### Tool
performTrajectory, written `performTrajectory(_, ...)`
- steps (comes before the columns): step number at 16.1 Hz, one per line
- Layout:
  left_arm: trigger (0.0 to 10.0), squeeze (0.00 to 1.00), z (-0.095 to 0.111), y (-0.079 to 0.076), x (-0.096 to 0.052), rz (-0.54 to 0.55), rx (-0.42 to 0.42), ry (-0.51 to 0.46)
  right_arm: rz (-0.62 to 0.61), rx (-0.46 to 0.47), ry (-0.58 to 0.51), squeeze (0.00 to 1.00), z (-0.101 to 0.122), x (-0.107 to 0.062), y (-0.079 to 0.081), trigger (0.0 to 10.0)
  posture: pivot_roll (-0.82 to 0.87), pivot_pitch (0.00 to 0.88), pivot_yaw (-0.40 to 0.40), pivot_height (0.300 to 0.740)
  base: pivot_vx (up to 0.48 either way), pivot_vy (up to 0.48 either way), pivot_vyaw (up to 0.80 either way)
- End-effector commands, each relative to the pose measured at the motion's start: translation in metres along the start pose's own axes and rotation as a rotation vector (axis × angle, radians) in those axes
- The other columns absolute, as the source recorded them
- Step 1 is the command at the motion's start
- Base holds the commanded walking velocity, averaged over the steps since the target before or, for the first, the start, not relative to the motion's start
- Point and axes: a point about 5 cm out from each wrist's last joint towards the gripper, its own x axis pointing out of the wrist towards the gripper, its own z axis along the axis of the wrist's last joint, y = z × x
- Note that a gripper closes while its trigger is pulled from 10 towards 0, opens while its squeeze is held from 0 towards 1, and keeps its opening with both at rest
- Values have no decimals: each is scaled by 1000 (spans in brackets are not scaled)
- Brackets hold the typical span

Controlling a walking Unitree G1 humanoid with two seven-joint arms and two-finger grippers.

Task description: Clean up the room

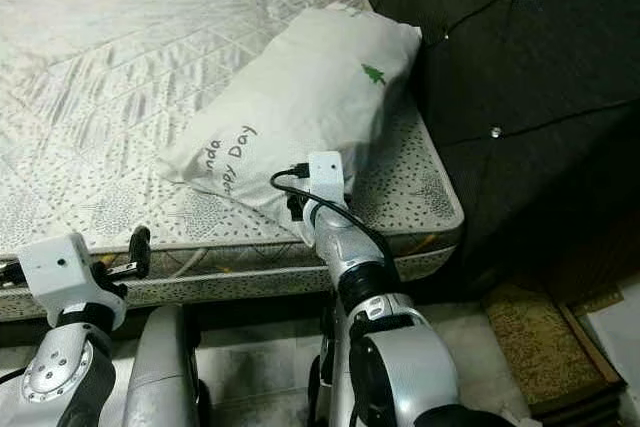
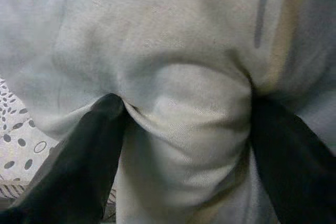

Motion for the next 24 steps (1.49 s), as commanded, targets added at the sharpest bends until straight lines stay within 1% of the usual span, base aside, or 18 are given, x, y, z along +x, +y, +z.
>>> performTrajectory(1, 10000, 0, 4, -4, -1, -2, -15, -9, 56, 52, 27, 0, -1, 0, 25, 0, 107, 116, -93, 554, 0, 0, 0)
performTrajectory(2, 10000, 0, 4, -5, 1, -5, -18, -12, 77, 82, 39, 0, -2, -1, 32, 0, 109, 107, -96, 554, 0, 0, 0)
performTrajectory(3, 10000, 0, 5, -5, 2, -5, -19, -15, 85, 94, 41, 0, -2, -1, 35, 0, 108, 106, -96, 554, 0, 0, 0)
performTrajectory(5, 10000, 0, 6, -7, 4, -5, -24, -20, 120, 135, 39, 0, 1, -2, 50, 0, 105, 92, -100, 554, 0, 0, 0)
performTrajectory(6, 10000, 0, 6, -7, 5, -4, -25, -20, 129, 145, 39, 0, 2, -2, 53, 0, 102, 86, -101, 554, 0, 0, 0)
performTrajectory(9, 10000, 0, 8, -10, 11, -7, -35, -35, 173, 162, 21, 0, 7, -1, 50, 0, 102, 72, -109, 554, 0, 0, 0)
performTrajectory(11, 10000, 0, 9, -10, 12, -5, -36, -38, 179, 142, 9, 0, 11, 0, 43, 0, 101, 70, -110, 554, 0, 0, 0)
performTrajectory(13, 10000, 0, 8, -9, 13, 0, -36, -41, 111, 139, -32, 0, 28, 5, 13, 0, 102, 64, -115, 554, 0, 0, 0)
performTrajectory(14, 10000, 0, 9, -9, 13, 2, -36, -42, 93, 137, -44, 0, 33, 5, 5, 0, 103, 63, -116, 554, 0, 0, 0)
performTrajectory(16, 10000, 0, 9, -8, 15, 6, -36, -48, 81, 136, -58, 0, 39, 5, -1, 0, 108, 56, -119, 554, 0, 0, 0)
performTrajectory(18, 10000, 0, 10, -6, 19, 11, -33, -54, 88, 127, -69, 0, 42, 6, 1, 0, 107, 31, -109, 554, 0, 0, 0)
performTrajectory(19, 10000, 0, 12, -6, 23, 14, -32, -65, 89, 110, -85, 0, 48, 6, -3, 0, 104, 18, -109, 554, 0, 0, 0)
performTrajectory(20, 10000, 0, 13, -7, 25, 15, -33, -71, 66, 100, -103, 0, 55, 6, -11, 0, 102, 12, -110, 554, 0, 0, 0)
performTrajectory(22, 10000, 0, 15, -8, 31, 11, -35, -84, -34, 78, -173, 0, 80, 1, -45, 0, 91, 0, -106, 554, 0, 0, 0)
performTrajectory(23, 10000, 0, 14, -9, 35, 6, -31, -85, -128, 75, -244, 0, 103, -7, -77, 0, 81, 0, -101, 554, 0, 0, 0)
performTrajectory(24, 10000, 0, 14, -9, 37, 1, -28, -87, -186, 80, -286, 0, 115, -13, -94, 0, 79, 0, -100, 554, 0, 0, 0)
